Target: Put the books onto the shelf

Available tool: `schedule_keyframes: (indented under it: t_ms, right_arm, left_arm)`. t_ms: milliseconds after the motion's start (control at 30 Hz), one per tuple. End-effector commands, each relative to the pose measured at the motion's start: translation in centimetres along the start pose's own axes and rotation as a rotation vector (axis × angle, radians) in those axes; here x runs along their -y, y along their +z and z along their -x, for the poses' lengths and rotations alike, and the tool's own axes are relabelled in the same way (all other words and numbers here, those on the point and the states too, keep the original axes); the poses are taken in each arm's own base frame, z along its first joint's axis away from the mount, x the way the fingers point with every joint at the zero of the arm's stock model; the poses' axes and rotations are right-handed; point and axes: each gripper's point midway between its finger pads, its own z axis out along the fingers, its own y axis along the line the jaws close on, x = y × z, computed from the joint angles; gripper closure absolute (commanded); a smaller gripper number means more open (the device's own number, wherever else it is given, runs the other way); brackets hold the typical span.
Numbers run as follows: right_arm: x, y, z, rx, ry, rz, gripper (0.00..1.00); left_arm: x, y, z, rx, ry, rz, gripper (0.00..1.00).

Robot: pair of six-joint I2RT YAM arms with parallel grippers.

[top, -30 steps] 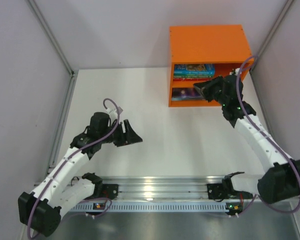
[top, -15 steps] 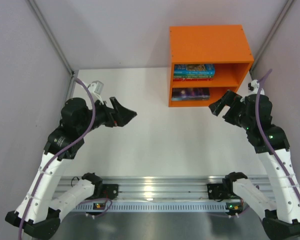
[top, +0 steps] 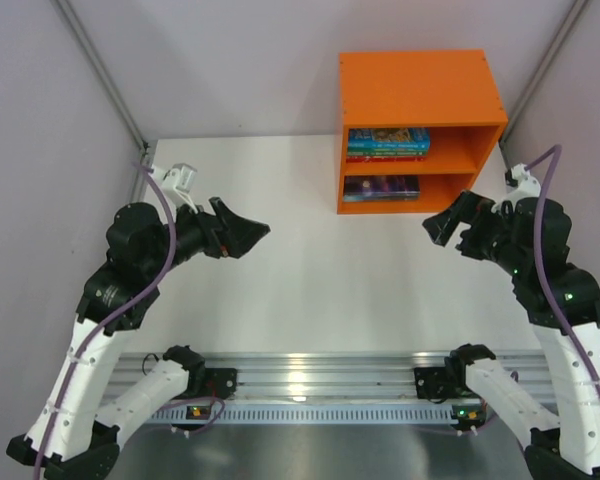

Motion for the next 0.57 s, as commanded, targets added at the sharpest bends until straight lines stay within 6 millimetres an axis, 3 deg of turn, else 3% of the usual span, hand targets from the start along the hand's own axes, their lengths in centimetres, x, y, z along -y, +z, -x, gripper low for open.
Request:
schedule_keyframes:
  t_ms: [0,200,433,533]
  right_arm:
    - [-0.4,-0.9,0.1,-0.011,-0.024,0.021,0.00]
    - [-1.2,-0.4,-1.6,-0.055,0.002,0.089,0.00]
    - [-1.3,-0.1,-1.8,-0.043,0.015,0.105,0.00]
    - [-1.5,0.0,-1.7,-0.049,0.024,0.110,0.00]
  left_arm:
    - [0.2,0.0,0.2,0.021,0.013,-0.021,0.01]
    - [-0.4,0.1,-0.5,0.003,0.019,-0.009,0.01]
    - [-1.1,0.5,-2.2,-0.039,0.004,-0.011,0.01]
    - [-1.0,0.4,-2.0,-0.032,0.013,-0.014,0.01]
